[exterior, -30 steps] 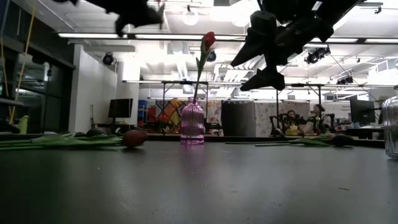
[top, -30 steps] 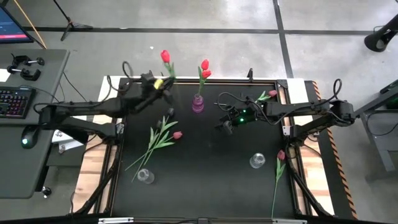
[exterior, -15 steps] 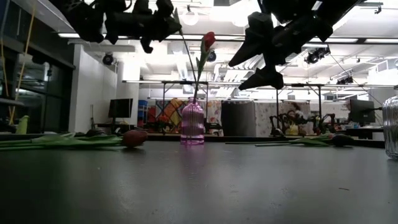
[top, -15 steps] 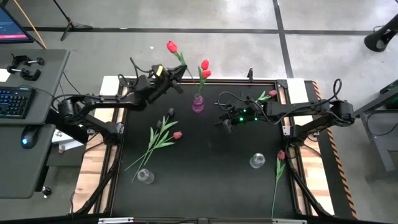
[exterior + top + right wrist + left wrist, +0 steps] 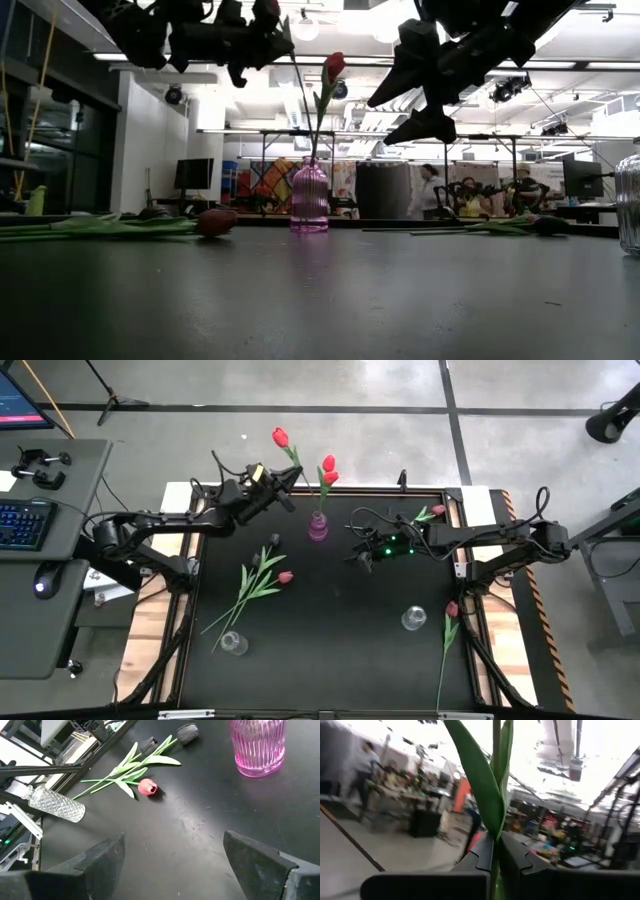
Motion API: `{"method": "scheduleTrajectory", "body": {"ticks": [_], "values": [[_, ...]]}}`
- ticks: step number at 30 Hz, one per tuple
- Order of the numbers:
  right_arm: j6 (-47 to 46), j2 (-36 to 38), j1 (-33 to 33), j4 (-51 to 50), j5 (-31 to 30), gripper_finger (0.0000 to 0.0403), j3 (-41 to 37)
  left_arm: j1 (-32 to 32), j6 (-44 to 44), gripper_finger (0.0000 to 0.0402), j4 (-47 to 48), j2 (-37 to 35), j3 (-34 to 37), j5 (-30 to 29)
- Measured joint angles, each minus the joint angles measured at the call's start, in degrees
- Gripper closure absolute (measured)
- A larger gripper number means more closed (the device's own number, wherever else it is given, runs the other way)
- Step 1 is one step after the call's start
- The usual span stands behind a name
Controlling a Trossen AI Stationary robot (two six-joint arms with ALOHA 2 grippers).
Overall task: Sort flowers into vase by color
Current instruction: Put the pink tulip into the violet vase
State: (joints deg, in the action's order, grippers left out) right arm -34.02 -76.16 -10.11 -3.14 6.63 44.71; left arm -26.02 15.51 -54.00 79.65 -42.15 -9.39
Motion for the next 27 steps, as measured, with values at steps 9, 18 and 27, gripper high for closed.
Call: {"method": "scheduleTrajectory", "body": {"ticks": [9, 18, 27], "values": [[0.0, 0.0, 0.0, 0.0, 0.0, 0.008, 0.0, -0.9, -1.8, 0.0401, 5.3, -4.9, 0.0, 3.1], [0.0, 0.0, 0.0, 0.0, 0.3, 0.008, 0.0, -1.8, -0.6, 0.0401, 6.8, -1.7, 0.0, 2.7], [0.0, 0.0, 0.0, 0.0, 0.3, 0.008, 0.0, -1.8, -1.2, 0.0401, 1.2, -0.5, 0.0, 1.2]]}}
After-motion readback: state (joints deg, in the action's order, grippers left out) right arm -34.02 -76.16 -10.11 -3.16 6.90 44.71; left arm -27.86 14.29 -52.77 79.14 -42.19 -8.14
